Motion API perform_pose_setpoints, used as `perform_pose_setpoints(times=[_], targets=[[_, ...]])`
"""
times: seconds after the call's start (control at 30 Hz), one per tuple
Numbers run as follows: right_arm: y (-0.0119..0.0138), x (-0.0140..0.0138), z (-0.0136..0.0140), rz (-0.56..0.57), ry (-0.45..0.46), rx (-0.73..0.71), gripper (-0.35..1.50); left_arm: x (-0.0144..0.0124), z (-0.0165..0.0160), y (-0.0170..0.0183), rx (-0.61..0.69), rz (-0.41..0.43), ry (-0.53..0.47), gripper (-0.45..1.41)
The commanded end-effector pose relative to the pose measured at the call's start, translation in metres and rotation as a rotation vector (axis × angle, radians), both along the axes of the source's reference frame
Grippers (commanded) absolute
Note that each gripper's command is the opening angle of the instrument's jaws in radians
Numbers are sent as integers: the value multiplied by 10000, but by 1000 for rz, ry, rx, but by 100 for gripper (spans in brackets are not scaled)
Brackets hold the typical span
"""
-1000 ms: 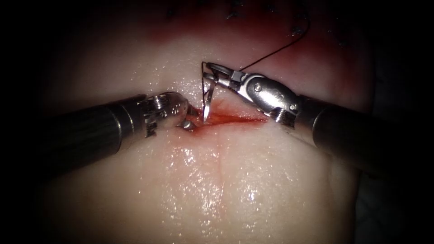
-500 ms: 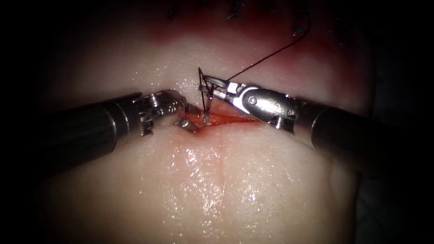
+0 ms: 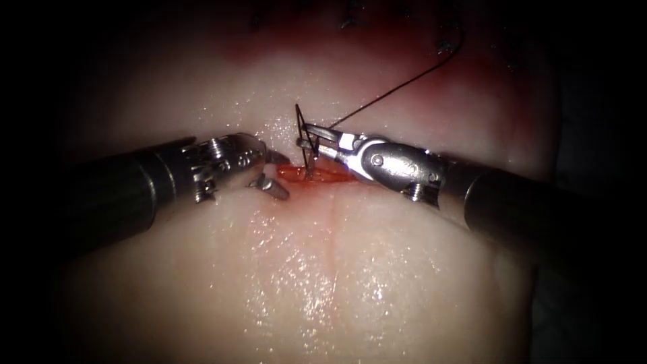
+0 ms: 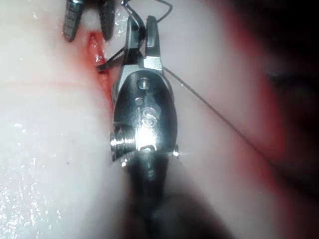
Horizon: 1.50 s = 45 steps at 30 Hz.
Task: Wound Closure
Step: Throw suture into skin below wound
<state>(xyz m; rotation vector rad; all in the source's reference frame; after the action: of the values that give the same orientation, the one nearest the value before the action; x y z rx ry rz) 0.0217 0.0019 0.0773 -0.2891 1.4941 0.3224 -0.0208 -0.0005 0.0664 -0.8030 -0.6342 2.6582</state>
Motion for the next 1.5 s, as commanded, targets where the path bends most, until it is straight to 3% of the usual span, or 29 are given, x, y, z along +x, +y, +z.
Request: perform_pose_setpoints(times=[0.03, 0.17, 0.33, 0.6, 0.8, 1.13, 1.5], targets=[[2, 5, 5, -6, 0, 6, -35, -4, -1, 8, -21, -14, -11, 77], [4, 3, 6, 1, -2, 21, -35, 2, -25, 15, -97, -89, -39, 77], [11, 2, 4, 7, -2, 38, -35, -4, -42, -9, -149, -148, -48, 71], [26, 1, -1, 15, 10, 81, -35, -37, -26, -81, -171, -148, -84, 68], [23, 1, 1, 16, 25, 116, -35, -43, -18, -87, -173, -142, -100, 67], [25, -1, 3, 11, 32, 162, -35, -31, -17, -101, -174, -124, -106, 64], [26, 0, 4, 1, 57, 325, -35, -33, -16, -118, -174, -118, -119, 61]])
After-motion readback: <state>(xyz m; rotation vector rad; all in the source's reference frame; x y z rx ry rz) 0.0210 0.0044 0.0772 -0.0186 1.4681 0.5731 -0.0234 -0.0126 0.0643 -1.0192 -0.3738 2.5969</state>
